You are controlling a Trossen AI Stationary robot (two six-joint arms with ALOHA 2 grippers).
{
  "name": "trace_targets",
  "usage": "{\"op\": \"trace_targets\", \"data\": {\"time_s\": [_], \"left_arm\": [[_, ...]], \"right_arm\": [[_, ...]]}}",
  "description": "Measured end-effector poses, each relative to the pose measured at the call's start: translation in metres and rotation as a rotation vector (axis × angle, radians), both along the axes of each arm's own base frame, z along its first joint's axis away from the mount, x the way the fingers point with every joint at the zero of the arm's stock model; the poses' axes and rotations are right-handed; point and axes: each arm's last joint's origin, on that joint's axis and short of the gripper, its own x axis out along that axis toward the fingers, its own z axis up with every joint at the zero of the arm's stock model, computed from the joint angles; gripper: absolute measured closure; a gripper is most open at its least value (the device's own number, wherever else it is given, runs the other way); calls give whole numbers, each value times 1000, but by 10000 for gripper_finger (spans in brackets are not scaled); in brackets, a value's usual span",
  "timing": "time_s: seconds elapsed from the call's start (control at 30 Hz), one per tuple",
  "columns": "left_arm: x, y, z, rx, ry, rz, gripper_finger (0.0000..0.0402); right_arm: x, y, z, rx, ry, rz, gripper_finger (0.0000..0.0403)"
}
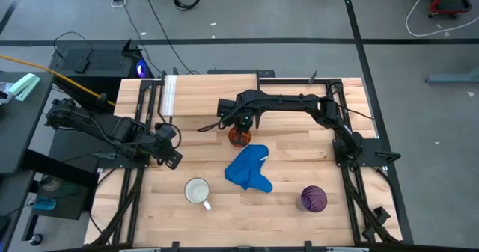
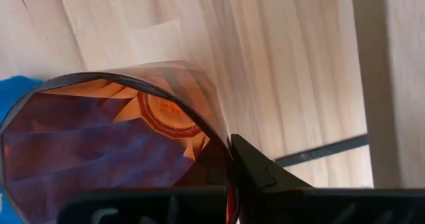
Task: Stack small to large cups/mugs on shelf
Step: Move the orange glass to the center of the table
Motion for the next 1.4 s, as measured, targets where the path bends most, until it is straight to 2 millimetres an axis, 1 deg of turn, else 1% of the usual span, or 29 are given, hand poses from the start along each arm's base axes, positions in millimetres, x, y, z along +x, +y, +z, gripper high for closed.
{"op": "trace_targets", "data": {"time_s": [0.17, 0.33, 0.63, 0.93, 1.2, 1.4], "left_arm": [[0, 0, 0, 0, -1, 0, 377], [0, 0, 0, -1, -2, 0, 372], [0, 0, 0, -2, -5, 0, 380], [0, 0, 0, -2, -6, 1, 370], [1, 0, 0, -4, -9, 1, 378], [1, 0, 0, -4, -9, 1, 371]], "right_arm": [[-2, -1, -6, 3, 20, -1, 396], [-2, -2, -6, 4, 18, -8, 396], [-1, -1, -6, 3, 7, -10, 396], [-1, -1, -6, 3, 7, -15, 396], [-4, 2, -21, 35, 42, -13, 395], [2, 2, -15, 18, -15, -13, 392]]}}
